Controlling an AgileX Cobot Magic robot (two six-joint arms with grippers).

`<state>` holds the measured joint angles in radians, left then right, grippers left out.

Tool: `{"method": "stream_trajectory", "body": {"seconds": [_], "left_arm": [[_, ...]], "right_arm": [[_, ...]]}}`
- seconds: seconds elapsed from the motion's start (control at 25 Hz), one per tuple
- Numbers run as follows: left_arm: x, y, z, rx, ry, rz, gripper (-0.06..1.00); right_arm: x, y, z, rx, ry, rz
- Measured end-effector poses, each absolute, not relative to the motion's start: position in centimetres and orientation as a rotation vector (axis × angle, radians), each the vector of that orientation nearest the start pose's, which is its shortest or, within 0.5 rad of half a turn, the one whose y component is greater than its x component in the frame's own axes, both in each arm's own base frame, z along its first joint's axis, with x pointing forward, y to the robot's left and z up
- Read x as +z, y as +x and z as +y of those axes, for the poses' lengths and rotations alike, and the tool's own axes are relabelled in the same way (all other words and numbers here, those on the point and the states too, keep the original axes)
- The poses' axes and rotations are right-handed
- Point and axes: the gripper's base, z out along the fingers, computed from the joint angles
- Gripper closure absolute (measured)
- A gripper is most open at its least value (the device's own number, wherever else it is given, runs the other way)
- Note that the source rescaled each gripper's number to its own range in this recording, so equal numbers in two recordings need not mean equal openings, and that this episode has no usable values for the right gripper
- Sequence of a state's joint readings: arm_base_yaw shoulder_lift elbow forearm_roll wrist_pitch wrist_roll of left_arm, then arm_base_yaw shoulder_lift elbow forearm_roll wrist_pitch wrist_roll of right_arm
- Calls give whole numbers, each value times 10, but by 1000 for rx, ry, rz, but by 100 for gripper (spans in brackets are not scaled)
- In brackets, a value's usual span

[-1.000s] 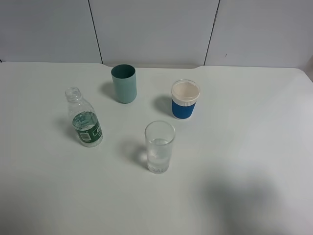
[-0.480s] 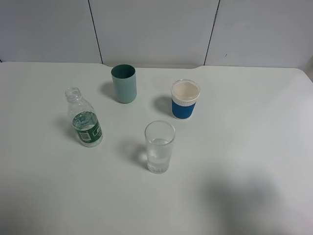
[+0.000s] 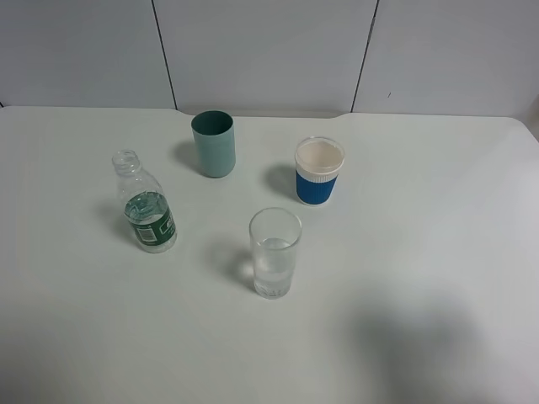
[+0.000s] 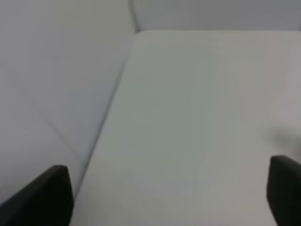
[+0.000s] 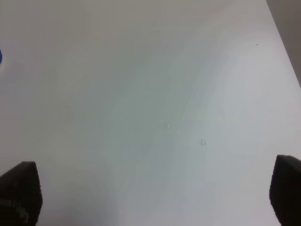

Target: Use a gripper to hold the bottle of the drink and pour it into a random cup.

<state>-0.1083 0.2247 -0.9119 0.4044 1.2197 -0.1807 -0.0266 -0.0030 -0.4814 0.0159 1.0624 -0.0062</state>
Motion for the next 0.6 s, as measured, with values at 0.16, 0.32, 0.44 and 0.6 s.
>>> {"method": "stream_trajectory", "body": {"seconds": [0.16,0.32,0.44,0.6], "left_arm": [[373,-26,30,299,-150,1978,29],[354,-28,23,268,-130,2006,29],[339,-29,19,226,-122,2024,29],[323,-27,15,162,-101,2009,29]], "right_arm": [[272,-3,1,-1,20,2061],[272,-3,1,-1,20,2061],[272,-3,1,-1,20,2061],[272,-3,1,-1,20,2061]]}}
